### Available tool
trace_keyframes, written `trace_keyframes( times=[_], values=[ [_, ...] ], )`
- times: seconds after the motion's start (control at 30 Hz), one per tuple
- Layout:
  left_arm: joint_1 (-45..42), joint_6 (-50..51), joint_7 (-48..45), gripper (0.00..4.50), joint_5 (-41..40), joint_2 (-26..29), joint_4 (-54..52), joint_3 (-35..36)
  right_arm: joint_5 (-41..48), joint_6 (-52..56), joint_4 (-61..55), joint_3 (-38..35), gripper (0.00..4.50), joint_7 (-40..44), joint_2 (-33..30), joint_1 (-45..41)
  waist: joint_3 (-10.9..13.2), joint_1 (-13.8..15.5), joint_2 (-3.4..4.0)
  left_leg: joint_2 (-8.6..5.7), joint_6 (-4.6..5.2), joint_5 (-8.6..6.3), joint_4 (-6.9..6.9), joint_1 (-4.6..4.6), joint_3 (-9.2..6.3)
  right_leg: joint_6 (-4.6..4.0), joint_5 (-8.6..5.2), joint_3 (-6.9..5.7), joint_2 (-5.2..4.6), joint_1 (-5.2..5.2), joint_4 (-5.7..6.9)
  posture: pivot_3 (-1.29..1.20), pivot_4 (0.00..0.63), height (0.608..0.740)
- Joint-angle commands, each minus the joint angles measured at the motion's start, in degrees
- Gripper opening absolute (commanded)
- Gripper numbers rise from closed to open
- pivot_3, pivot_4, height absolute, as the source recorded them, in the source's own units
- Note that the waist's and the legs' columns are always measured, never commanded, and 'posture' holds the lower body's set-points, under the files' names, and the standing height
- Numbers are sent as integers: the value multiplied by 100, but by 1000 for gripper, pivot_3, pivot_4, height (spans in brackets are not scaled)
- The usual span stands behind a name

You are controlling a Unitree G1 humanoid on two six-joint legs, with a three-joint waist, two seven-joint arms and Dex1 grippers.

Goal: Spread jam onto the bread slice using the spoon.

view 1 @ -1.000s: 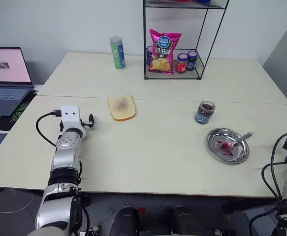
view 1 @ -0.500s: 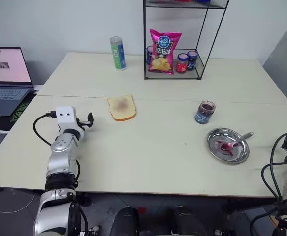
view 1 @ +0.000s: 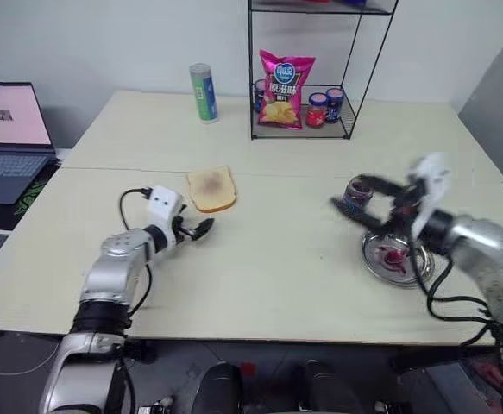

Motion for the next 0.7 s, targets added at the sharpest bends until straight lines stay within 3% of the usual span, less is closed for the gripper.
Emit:
trace_keyframes(
  times=[0.03, 0.2, 0.5, 0.7],
  values=[
    [-486, -334, 325, 4500, 226, -204, 735, 77, 55, 284, -11, 493, 4471, 270, 274, -327, 1, 32, -2, -4, 1, 0, 5, -4, 0, 1, 1, -3, 1, -2, 0, 0, 150, 740],
    [-883, -770, 431, 4500, 409, -428, 1702, 46, -310, 251, 81, 833, 4471, 232, 533, -391, -1, 63, -5, -12, 4, -1, 12, -8, 6, 11, 9, -9, -3, -1, -4, 0, 150, 740],
    [-1701, -1423, -128, 4500, 508, -655, 3021, -20, -525, 281, 58, 673, 4471, 151, 640, -231, -1, 96, -5, -8, 3, 1, 22, -7, -1, 11, 10, -21, -1, 1, 5, 0, 150, 740],
    [-2050, -1765, -193, 3339, 784, -784, 3627, -120, -776, 178, 9, 496, 4500, -187, 757, -95, -1, 131, -5, -11, 4, 0, 22, -9, 0, 12, 11, -23, -1, 0, 3, 0, 150, 740]
  ],
)
